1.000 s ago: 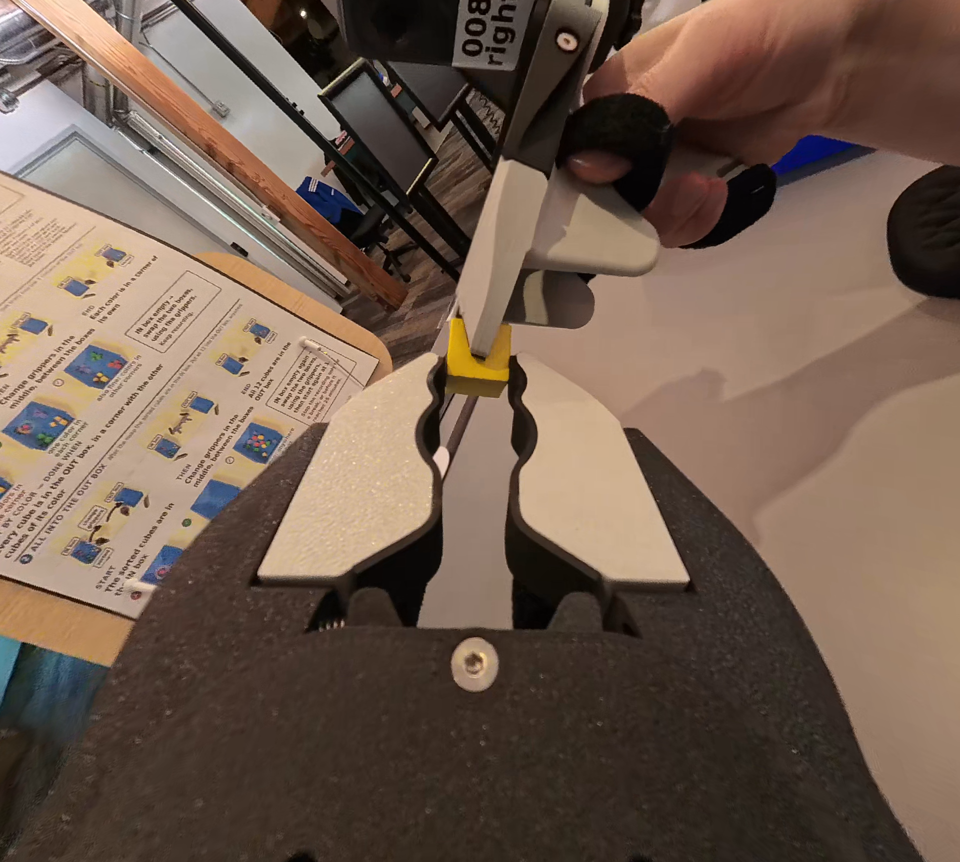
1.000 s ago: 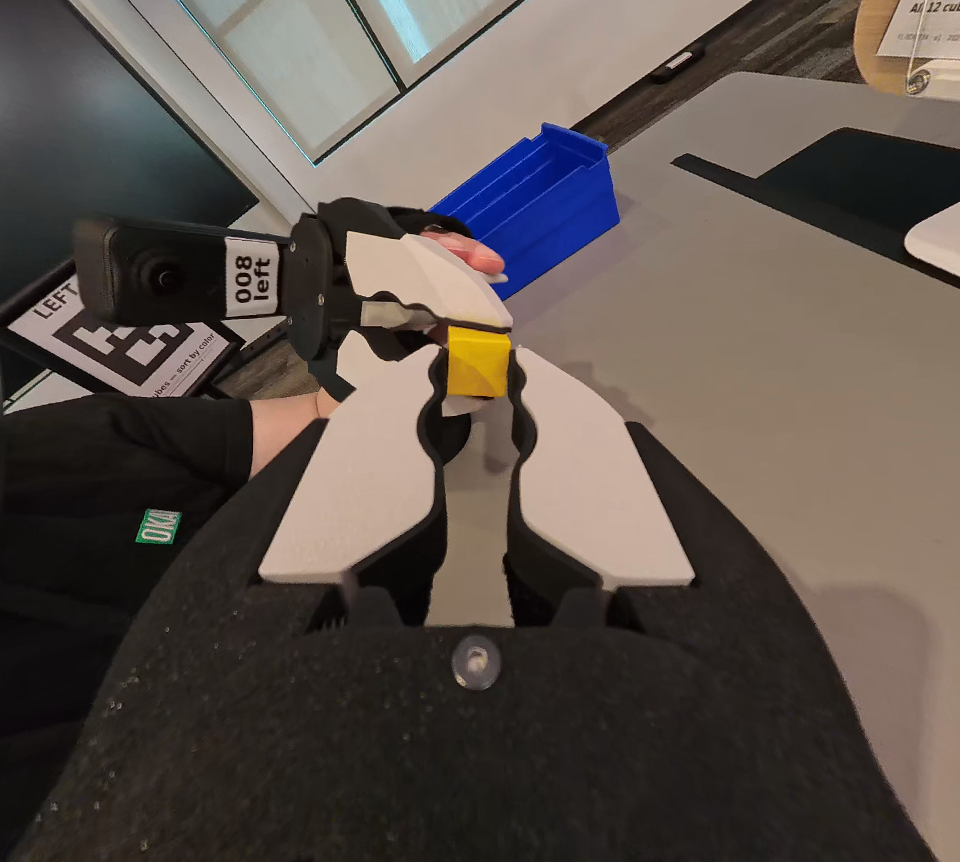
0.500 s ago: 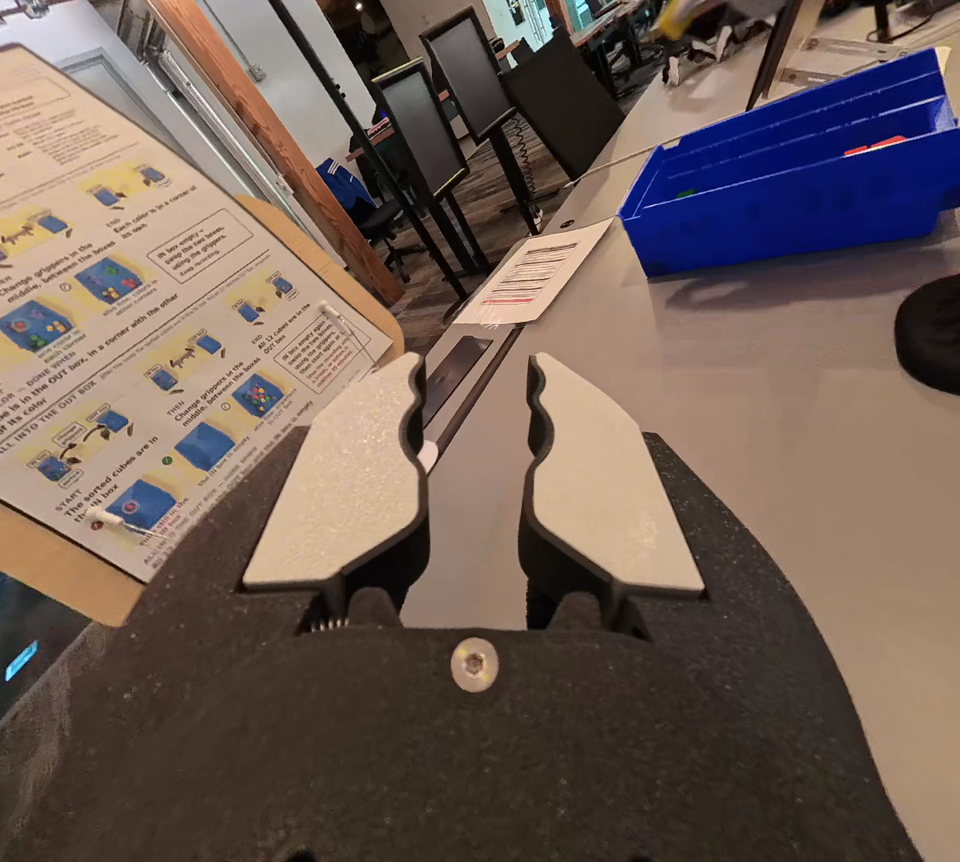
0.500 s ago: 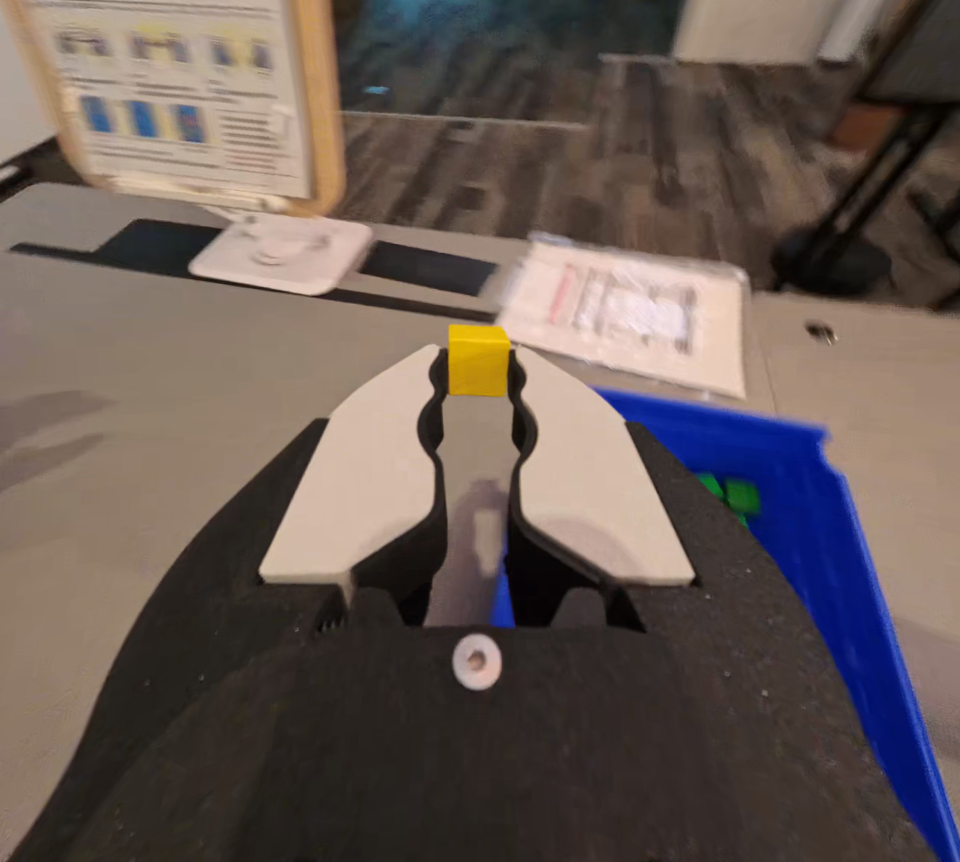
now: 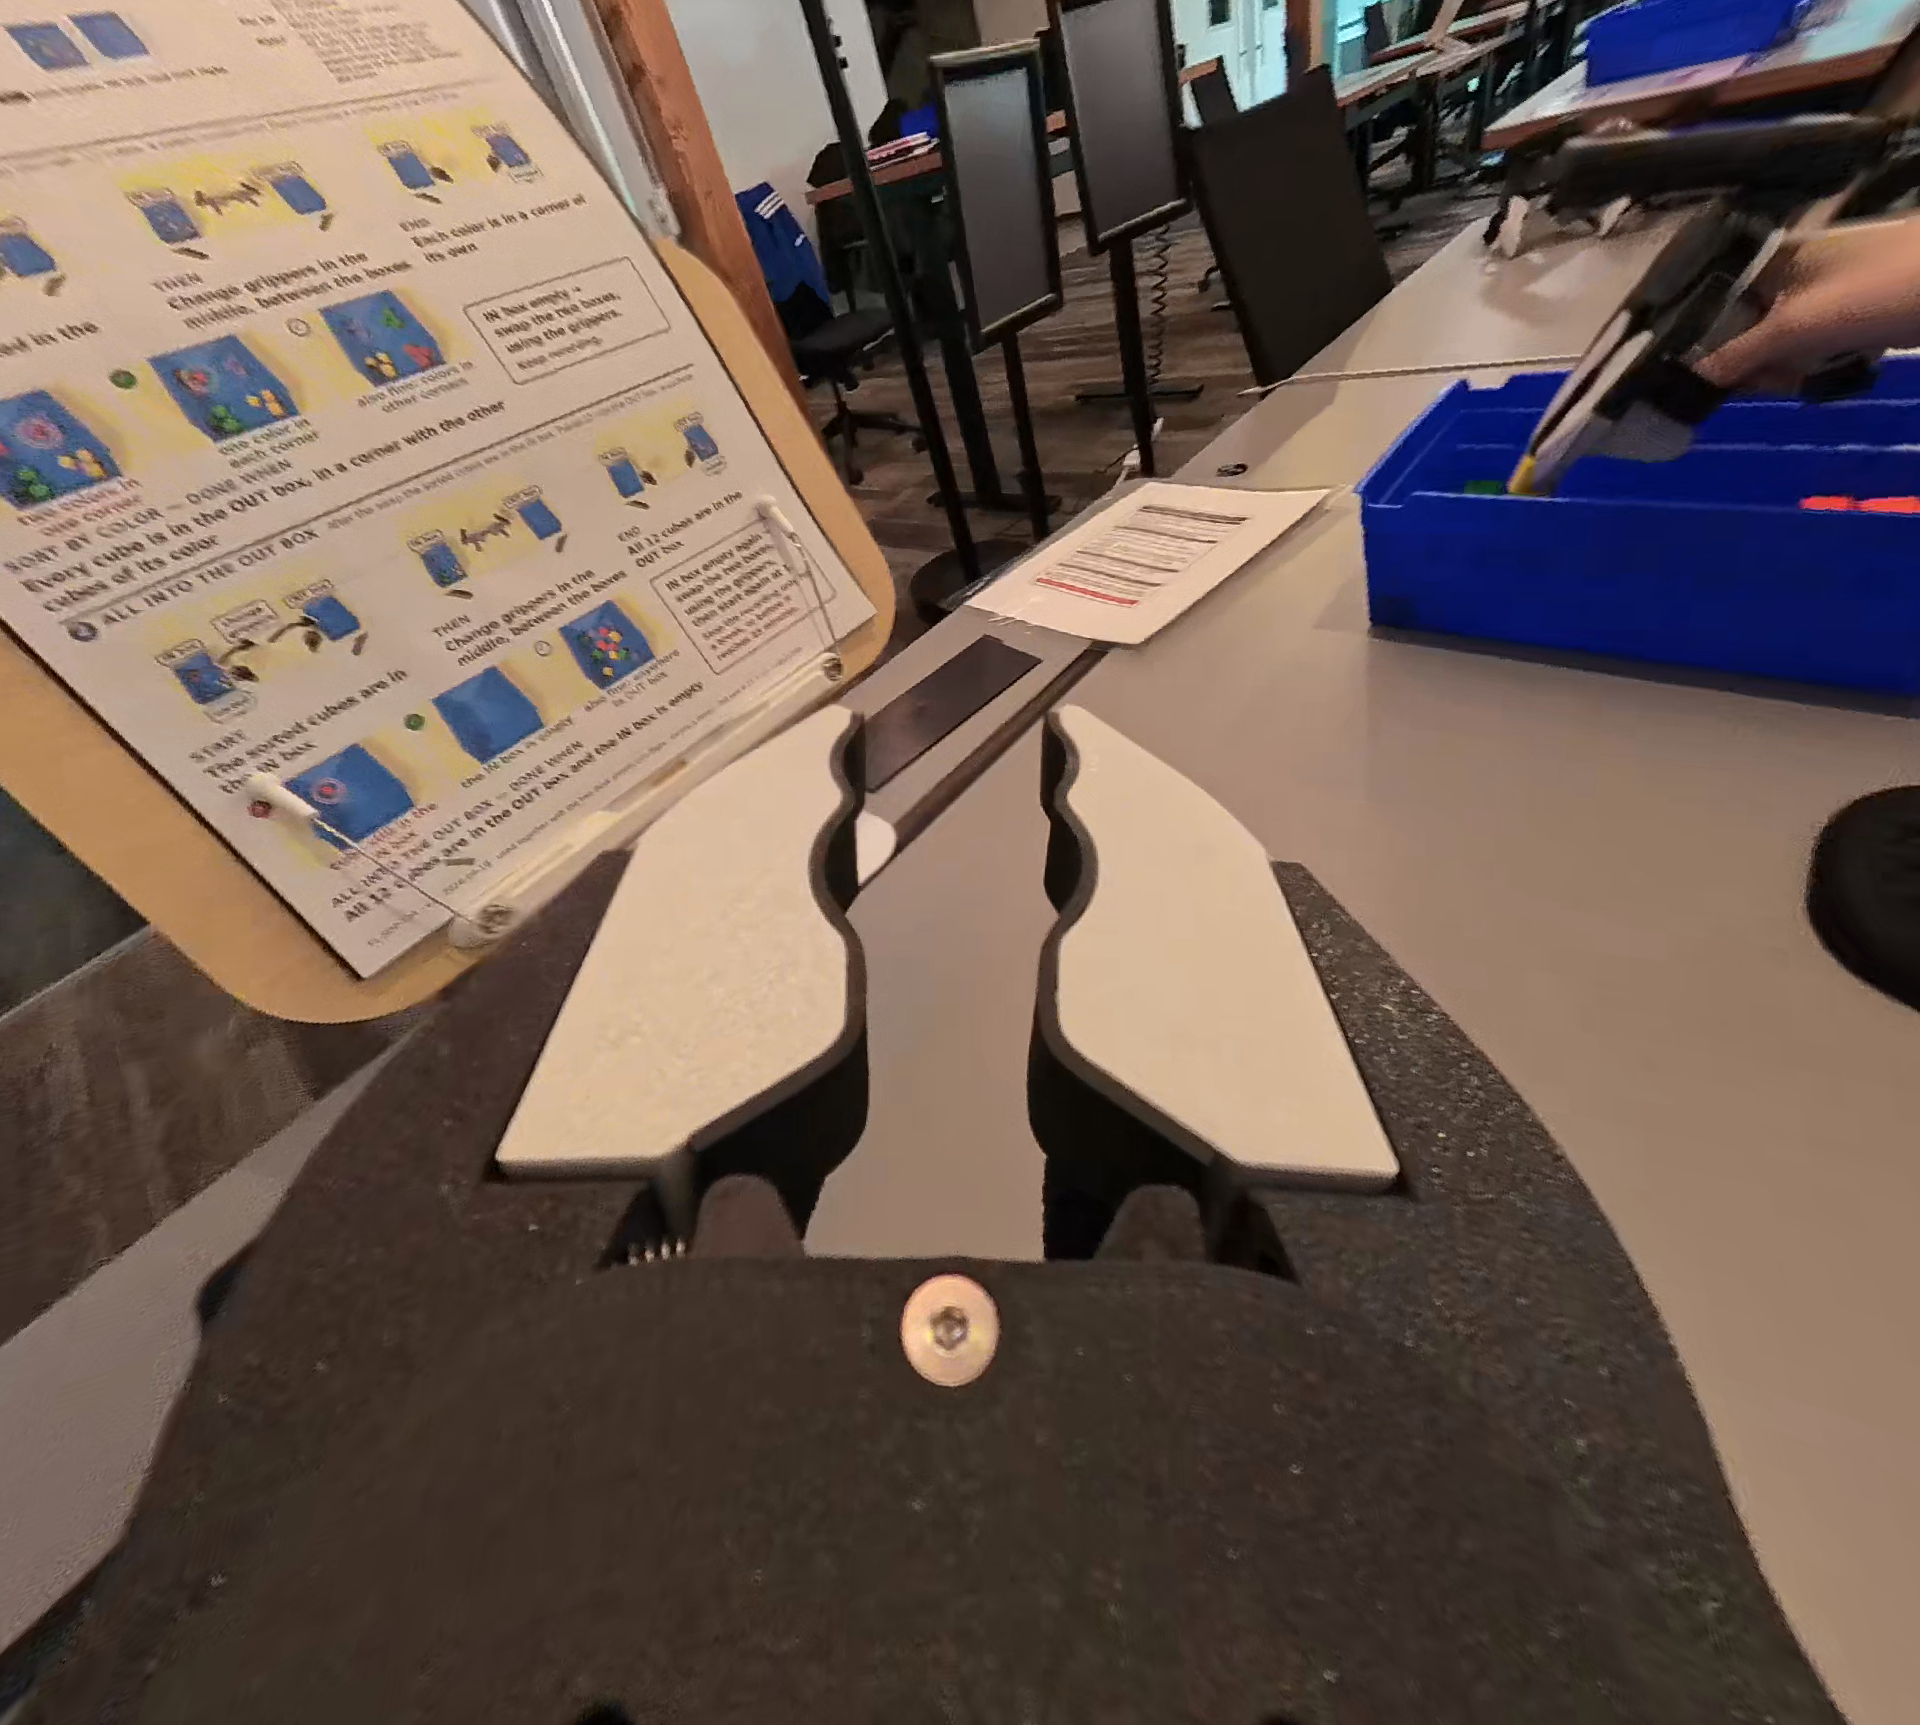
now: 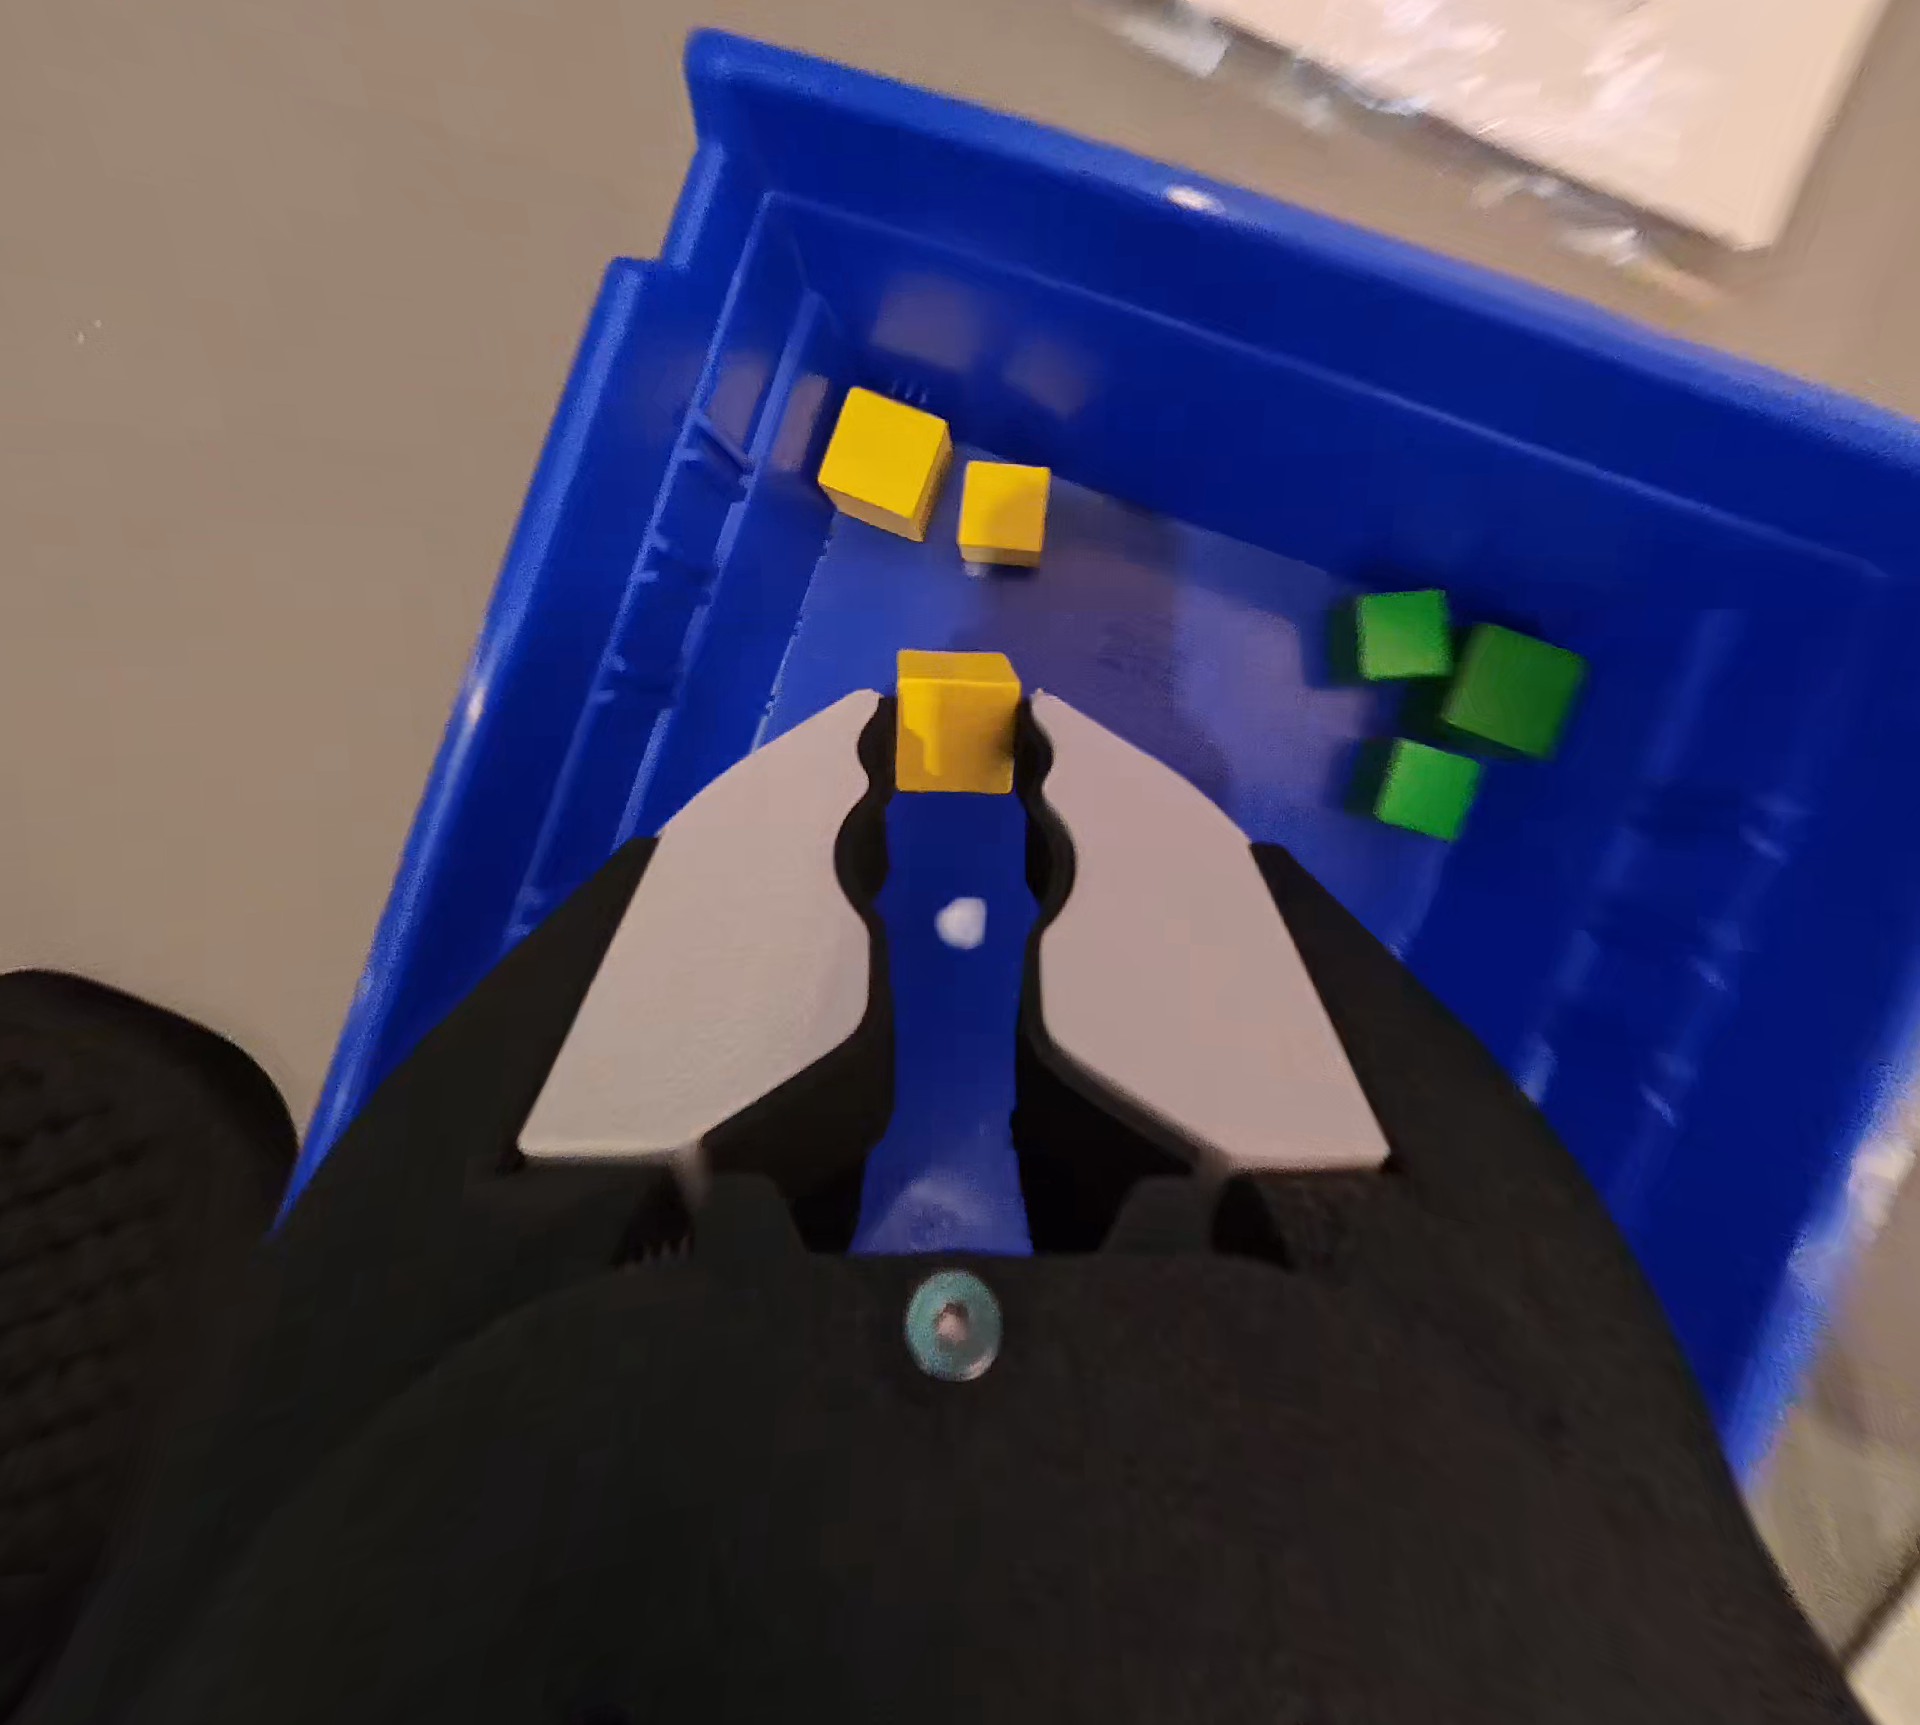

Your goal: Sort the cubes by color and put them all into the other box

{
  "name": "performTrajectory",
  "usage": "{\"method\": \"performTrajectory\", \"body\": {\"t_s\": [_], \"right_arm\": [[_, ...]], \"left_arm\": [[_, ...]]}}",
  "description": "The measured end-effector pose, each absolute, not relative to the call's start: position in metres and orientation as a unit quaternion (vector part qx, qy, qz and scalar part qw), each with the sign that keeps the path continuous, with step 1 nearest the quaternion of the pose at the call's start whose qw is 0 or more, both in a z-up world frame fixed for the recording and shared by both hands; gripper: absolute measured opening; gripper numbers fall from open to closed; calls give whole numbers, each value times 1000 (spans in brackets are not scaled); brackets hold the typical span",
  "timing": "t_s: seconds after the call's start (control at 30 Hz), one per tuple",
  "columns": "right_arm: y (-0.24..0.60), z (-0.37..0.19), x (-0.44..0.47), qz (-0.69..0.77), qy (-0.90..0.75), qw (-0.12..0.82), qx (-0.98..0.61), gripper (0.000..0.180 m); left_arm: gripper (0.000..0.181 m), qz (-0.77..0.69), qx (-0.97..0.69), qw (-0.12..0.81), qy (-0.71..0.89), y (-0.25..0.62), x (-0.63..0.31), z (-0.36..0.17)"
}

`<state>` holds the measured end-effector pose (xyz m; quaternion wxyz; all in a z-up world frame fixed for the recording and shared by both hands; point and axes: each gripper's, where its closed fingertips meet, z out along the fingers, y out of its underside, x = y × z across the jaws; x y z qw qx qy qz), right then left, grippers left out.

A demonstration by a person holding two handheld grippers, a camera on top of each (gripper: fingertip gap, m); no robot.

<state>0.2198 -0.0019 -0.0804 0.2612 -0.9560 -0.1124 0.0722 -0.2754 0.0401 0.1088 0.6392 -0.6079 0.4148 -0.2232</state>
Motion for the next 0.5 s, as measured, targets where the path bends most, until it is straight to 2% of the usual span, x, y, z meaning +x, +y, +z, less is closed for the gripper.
{"method": "performTrajectory", "body": {"t_s": [0.1,0.23,0.5], "right_arm": [[5,-115,221,68,-116,212,-968,22],[12,-134,205,93,-123,188,-970,22],[27,-136,193,110,-120,213,-963,23]], "left_arm": [[32,-195,-611,646,414,42,-273,117],[32,-174,-620,645,410,38,-269,119],[32,-127,-626,641,426,30,-262,113]]}}
